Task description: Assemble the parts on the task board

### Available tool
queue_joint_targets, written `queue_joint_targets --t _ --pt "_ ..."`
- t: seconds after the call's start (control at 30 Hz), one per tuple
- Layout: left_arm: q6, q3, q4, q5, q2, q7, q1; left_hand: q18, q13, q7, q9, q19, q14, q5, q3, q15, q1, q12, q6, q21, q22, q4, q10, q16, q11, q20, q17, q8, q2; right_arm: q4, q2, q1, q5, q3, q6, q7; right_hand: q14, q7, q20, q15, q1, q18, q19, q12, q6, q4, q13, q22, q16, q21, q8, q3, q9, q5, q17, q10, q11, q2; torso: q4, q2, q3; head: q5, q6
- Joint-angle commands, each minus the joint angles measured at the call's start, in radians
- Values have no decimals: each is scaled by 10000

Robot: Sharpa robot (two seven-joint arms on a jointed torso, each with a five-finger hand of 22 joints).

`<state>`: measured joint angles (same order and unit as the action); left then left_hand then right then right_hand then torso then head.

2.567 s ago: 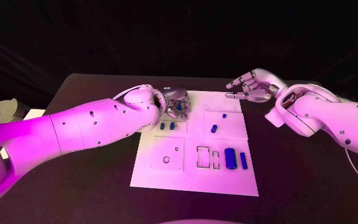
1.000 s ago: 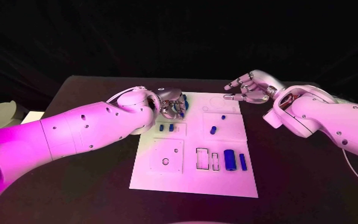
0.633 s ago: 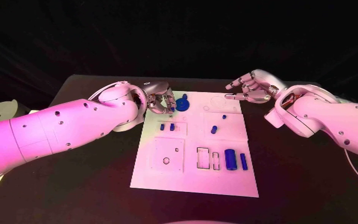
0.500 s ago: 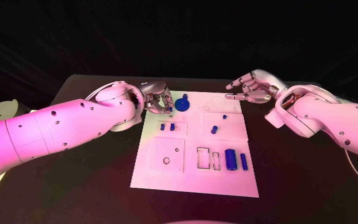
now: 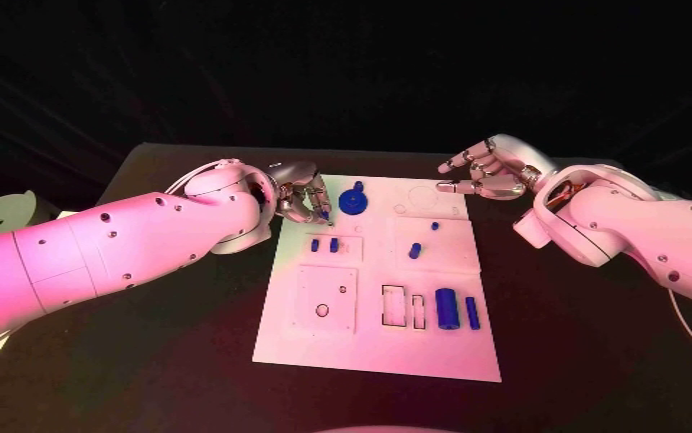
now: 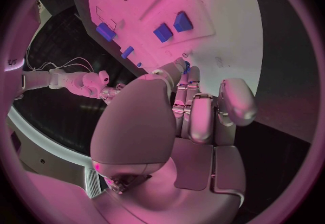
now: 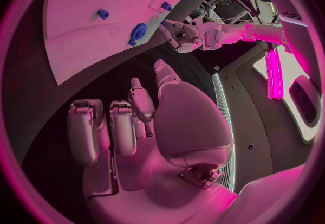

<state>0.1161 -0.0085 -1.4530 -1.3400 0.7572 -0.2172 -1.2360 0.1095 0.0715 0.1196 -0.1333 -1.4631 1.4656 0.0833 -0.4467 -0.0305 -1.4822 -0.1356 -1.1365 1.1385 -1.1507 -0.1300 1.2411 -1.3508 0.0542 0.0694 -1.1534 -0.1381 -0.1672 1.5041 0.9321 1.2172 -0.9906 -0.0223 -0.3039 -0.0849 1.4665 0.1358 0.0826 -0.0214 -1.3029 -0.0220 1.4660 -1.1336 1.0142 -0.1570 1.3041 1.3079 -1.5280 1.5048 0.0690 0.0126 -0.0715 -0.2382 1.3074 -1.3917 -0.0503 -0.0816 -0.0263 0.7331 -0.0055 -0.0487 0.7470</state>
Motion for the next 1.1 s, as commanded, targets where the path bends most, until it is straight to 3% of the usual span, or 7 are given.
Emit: queue_joint_targets --t 0.03,1.1 --pt "-240 -11 81 61 -86 -63 31 -150 7 19 -11 -131 358 42 -49 3 102 19 -59 35 -1 7 61 -34 -1 -25 11 38 -10 9 -8 -7 -29 0 83 -34 877 3 1 -21 -7 -85 362 3 18 29 7 1351 44 -59 -18 -47 -16 -34 1944 39 9 127 1 4 2 -6 21" --pt "-423 -71 445 -198 -512 -77 115 -136 18 -16 2 -112 350 15 -49 -11 193 72 -88 -13 32 22 120 -40 -24 -29 38 74 -69 26 -12 -7 -29 0 88 -52 875 4 1 -21 -8 -87 357 14 20 26 -2 1341 51 -65 -17 -55 -16 -39 1935 43 9 134 0 -1 10 -23 27"
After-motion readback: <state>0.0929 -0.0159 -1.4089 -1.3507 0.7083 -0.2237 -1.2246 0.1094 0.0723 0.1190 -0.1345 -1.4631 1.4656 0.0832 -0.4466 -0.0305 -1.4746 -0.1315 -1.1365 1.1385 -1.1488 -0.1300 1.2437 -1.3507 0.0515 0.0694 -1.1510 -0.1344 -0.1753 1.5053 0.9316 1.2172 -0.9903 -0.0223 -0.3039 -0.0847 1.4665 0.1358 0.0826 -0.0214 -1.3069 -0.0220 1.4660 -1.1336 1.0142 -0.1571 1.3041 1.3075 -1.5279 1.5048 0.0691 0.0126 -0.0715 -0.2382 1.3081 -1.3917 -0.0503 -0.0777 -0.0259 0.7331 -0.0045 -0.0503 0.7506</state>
